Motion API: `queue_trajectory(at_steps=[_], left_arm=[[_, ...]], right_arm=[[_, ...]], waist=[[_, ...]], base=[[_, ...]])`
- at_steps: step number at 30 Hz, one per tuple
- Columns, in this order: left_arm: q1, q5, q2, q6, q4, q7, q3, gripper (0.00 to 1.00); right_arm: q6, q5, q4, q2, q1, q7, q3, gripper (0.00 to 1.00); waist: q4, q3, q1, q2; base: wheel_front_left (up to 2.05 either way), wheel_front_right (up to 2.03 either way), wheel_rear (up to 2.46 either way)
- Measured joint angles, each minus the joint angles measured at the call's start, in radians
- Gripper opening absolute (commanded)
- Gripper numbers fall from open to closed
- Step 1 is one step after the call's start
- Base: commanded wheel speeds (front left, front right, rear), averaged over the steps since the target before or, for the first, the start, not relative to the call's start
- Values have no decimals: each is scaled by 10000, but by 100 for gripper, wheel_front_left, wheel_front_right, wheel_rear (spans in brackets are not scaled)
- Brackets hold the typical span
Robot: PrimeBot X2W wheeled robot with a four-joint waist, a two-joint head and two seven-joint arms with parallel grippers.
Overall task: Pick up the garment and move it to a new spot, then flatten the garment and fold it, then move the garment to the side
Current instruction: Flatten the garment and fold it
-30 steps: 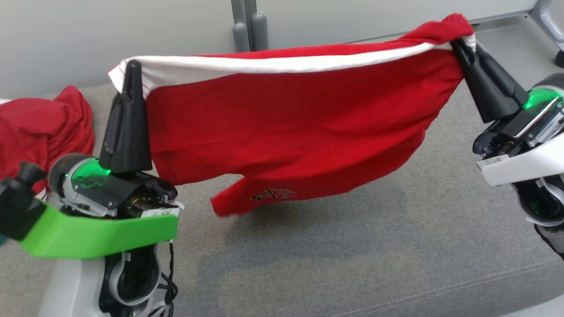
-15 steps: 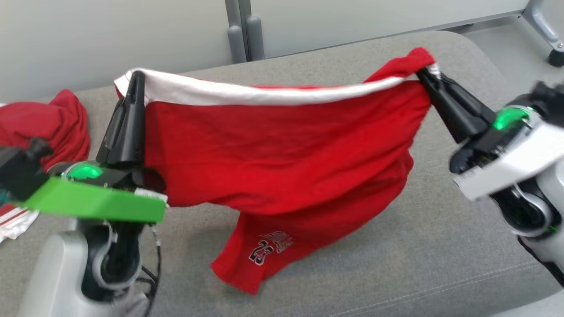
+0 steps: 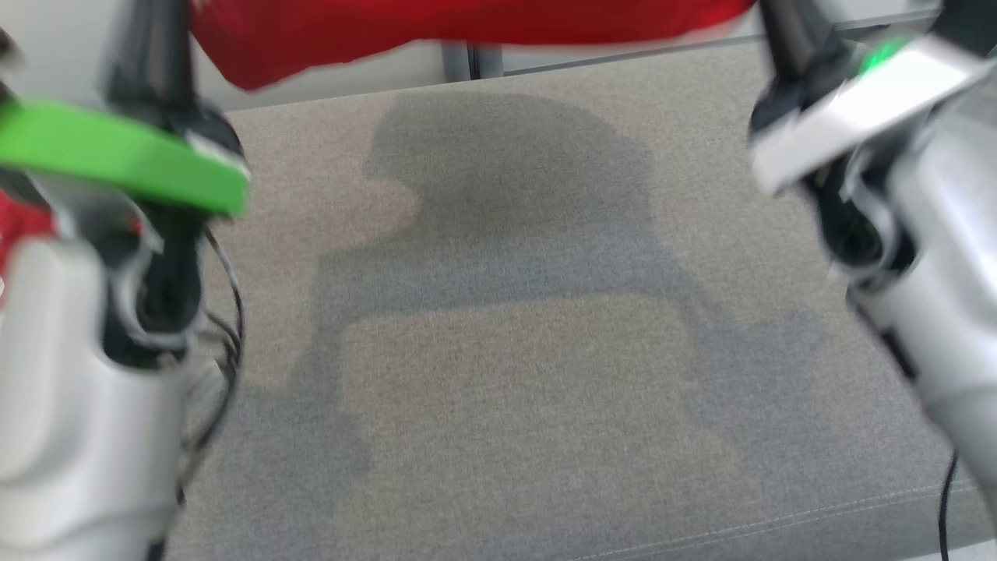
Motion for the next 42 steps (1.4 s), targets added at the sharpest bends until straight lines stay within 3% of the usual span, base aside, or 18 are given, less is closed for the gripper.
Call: queue_trajectory(at_steps=[5, 10, 16, 23, 42], left_arm=[[2791, -642, -495, -90, 1177, 263, -711, 0], [4660, -1053, -932, -349, 2243, 4, -1020, 0], [4718, -1227, -932, -938, 2596, -794, -550, 0], [4795, -1175, -901, -1534, 2874, -1214, -769, 0], [6590, -928, -685, -1879, 3363, -1643, -1615, 0]], right_arm=[[17, 12, 1505, 77, 2665, 161, 1087, 0], [322, 207, 2500, 708, 4139, -111, 1693, 0], [842, -46, 2694, 888, 3740, -652, 1657, 0], [968, -892, 2832, 414, 3682, -825, 1653, 0], [1045, -1534, 2372, 506, 5704, -853, 742, 0]], waist=[[7, 358, 0, 0], [-15, 810, 0, 0], [-110, 1198, 0, 0], [-39, 944, 0, 0], [56, 173, 0, 0]], base=[[0, 0, 0], [0, 0, 0], [0, 0, 0], [0, 0, 0], [0, 0, 0]])
